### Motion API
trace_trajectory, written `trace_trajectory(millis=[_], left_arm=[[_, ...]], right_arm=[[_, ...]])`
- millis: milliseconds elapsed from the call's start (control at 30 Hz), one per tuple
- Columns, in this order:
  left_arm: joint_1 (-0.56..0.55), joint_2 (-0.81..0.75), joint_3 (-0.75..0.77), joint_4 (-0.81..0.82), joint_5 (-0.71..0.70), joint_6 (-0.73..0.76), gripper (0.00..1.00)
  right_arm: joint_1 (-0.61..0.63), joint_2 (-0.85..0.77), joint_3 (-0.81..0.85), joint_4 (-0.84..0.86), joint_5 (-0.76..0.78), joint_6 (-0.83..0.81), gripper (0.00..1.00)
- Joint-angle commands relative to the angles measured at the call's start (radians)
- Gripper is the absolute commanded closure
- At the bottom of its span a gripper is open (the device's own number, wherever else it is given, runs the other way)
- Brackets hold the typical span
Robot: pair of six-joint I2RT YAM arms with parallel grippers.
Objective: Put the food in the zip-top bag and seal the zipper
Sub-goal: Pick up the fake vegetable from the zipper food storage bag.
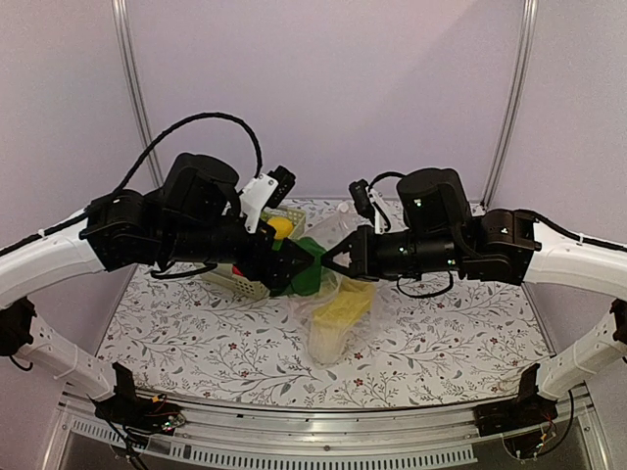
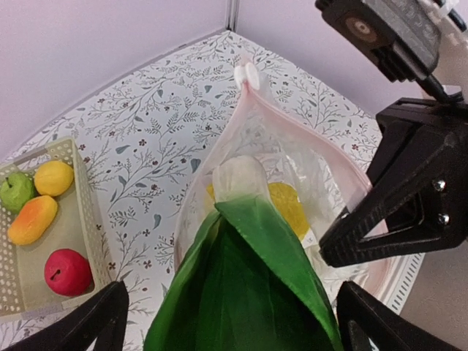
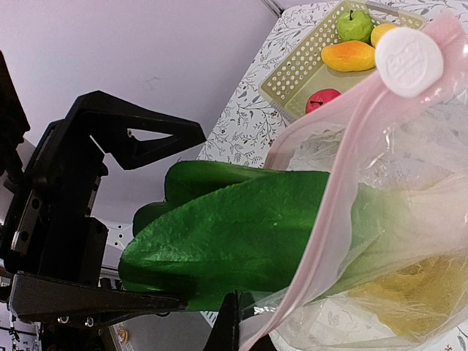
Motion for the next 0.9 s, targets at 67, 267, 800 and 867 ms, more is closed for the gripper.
trace_trajectory(millis=[67, 267, 800, 867], left_arm=[[-0.014, -0.038, 0.012, -0.131, 0.002, -0.143, 0.0], [-0.012, -0.042, -0.023, -0.173, 0.005, -0.207, 0.0], [-0.012, -0.035, -0.058, -0.181, 0.038, -0.255, 0.49], [-0.012, -0.041, -0.07, -0.167, 0.041, -0.258, 0.66]], right_arm=[[0.009, 0.015, 0.035, -0.033, 0.029, -0.019, 1.0], [0.009, 0.028, 0.04, -0.054, 0.059, -0.032, 1.0], [0.017, 0.034, 0.053, -0.083, 0.087, -0.058, 1.0], [0.024, 0.039, 0.065, -0.093, 0.091, -0.07, 1.0]])
